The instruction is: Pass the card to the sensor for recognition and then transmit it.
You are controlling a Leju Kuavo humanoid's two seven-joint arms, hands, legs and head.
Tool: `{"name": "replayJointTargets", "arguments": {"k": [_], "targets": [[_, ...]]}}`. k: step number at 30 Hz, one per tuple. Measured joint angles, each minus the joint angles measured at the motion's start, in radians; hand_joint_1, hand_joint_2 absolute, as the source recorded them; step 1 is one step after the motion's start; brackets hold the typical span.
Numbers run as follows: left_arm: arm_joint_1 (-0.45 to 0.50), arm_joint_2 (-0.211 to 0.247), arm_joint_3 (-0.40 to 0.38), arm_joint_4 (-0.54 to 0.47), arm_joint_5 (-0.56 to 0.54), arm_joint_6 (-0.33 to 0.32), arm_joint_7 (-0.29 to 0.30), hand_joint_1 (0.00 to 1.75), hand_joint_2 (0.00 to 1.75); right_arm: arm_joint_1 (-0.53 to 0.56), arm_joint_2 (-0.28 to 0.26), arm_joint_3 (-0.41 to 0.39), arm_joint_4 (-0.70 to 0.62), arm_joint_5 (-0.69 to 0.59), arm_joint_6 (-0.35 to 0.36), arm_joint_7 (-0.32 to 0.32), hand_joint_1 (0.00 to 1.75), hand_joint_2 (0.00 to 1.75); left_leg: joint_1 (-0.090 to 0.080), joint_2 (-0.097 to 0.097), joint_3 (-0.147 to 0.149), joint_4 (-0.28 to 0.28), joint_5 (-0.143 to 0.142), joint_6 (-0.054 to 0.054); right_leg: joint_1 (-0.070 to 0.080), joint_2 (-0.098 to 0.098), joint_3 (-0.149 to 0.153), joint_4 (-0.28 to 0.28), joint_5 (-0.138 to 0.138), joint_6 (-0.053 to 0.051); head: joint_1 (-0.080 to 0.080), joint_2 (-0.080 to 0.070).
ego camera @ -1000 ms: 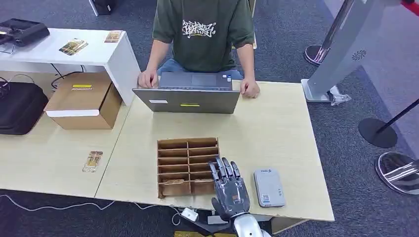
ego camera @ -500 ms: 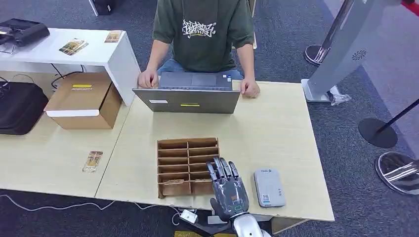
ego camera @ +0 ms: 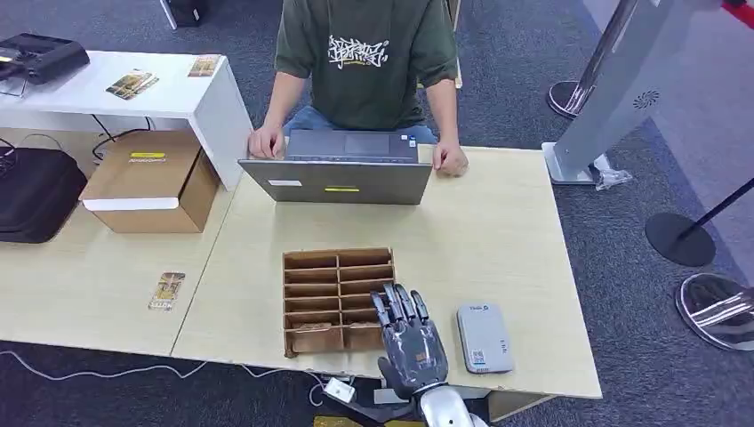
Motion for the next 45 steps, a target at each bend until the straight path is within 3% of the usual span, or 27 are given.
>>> {"name": "replayJointTargets", "arguments": {"k": [9,10,11,12,13,20,25,38,45], "targets": [[0.0,0.0,0.0,0.0,-0.006,0.0,-0.001,0.0,0.0,-0.018,0.011,0.0,0.009,-0.003,-0.008,-0.014,0.0,1.75,0.0,0.0,0.0,0.0,0.0,0.0,0.0,0.0,0.0,0.0,0.0,0.0,0.0,0.0],[0.0,0.0,0.0,0.0,-0.005,0.0,-0.001,0.0,0.0,-0.019,0.012,0.0,0.01,-0.003,-0.008,-0.014,0.23,1.75,0.0,0.0,0.0,0.0,0.0,0.0,0.0,0.0,0.0,0.0,0.0,0.0,0.0,0.0],[0.0,0.0,0.0,0.0,-0.005,0.0,-0.001,0.0,0.0,-0.02,0.012,0.0,0.011,-0.003,-0.008,-0.014,0.96,1.75,0.0,0.0,0.0,0.0,0.0,0.0,0.0,0.0,0.0,0.0,0.0,0.0,0.0,0.0],[0.0,0.0,0.0,0.0,-0.004,0.0,-0.001,0.0,0.0,-0.021,0.012,0.0,0.011,-0.003,-0.008,-0.014,0.96,1.75,0.0,0.0,0.0,0.0,0.0,0.0,0.0,0.0,0.0,0.0,0.0,0.0,0.0,0.0],[0.0,0.0,0.0,0.0,-0.003,0.0,-0.001,0.0,0.0,-0.022,0.013,0.0,0.011,-0.003,-0.008,-0.014,1.26,1.75,0.0,0.0,0.0,0.0,0.0,0.0,0.0,0.0,0.0,0.0,0.0,0.0,0.0,0.0],[0.0,0.0,0.0,0.0,-0.003,0.0,-0.001,0.0,0.0,-0.022,0.013,0.0,0.011,-0.003,-0.008,-0.014,1.36,1.75,0.0,0.0,0.0,0.0,0.0,0.0,0.0,0.0,0.0,0.0,0.0,0.0,0.0,0.0],[0.0,0.0,0.0,0.0,-0.003,0.0,-0.001,0.0,0.0,-0.022,0.013,0.0,0.011,-0.003,-0.008,-0.014,1.33,1.75,0.0,0.0,0.0,0.0,0.0,0.0,0.0,0.0,0.0,0.0,0.0,0.0,0.0,0.0],[0.0,0.0,0.0,0.0,-0.009,0.002,-0.002,0.0,0.0,-0.023,0.014,0.0,0.01,-0.004,-0.008,-0.012,1.57,1.75,0.0,0.0,0.0,0.0,0.0,0.0,0.0,0.0,0.0,0.0,0.0,0.0,0.0,0.0],[0.0,0.0,0.0,0.0,-0.01,0.003,-0.007,0.0,0.0,-0.022,0.014,0.0,-0.002,-0.006,-0.008,-0.008,1.54,1.75,0.0,0.0,0.0,0.0,0.0,0.0,0.0,0.0,0.0,0.0,0.0,0.0,0.0,0.0]]}}
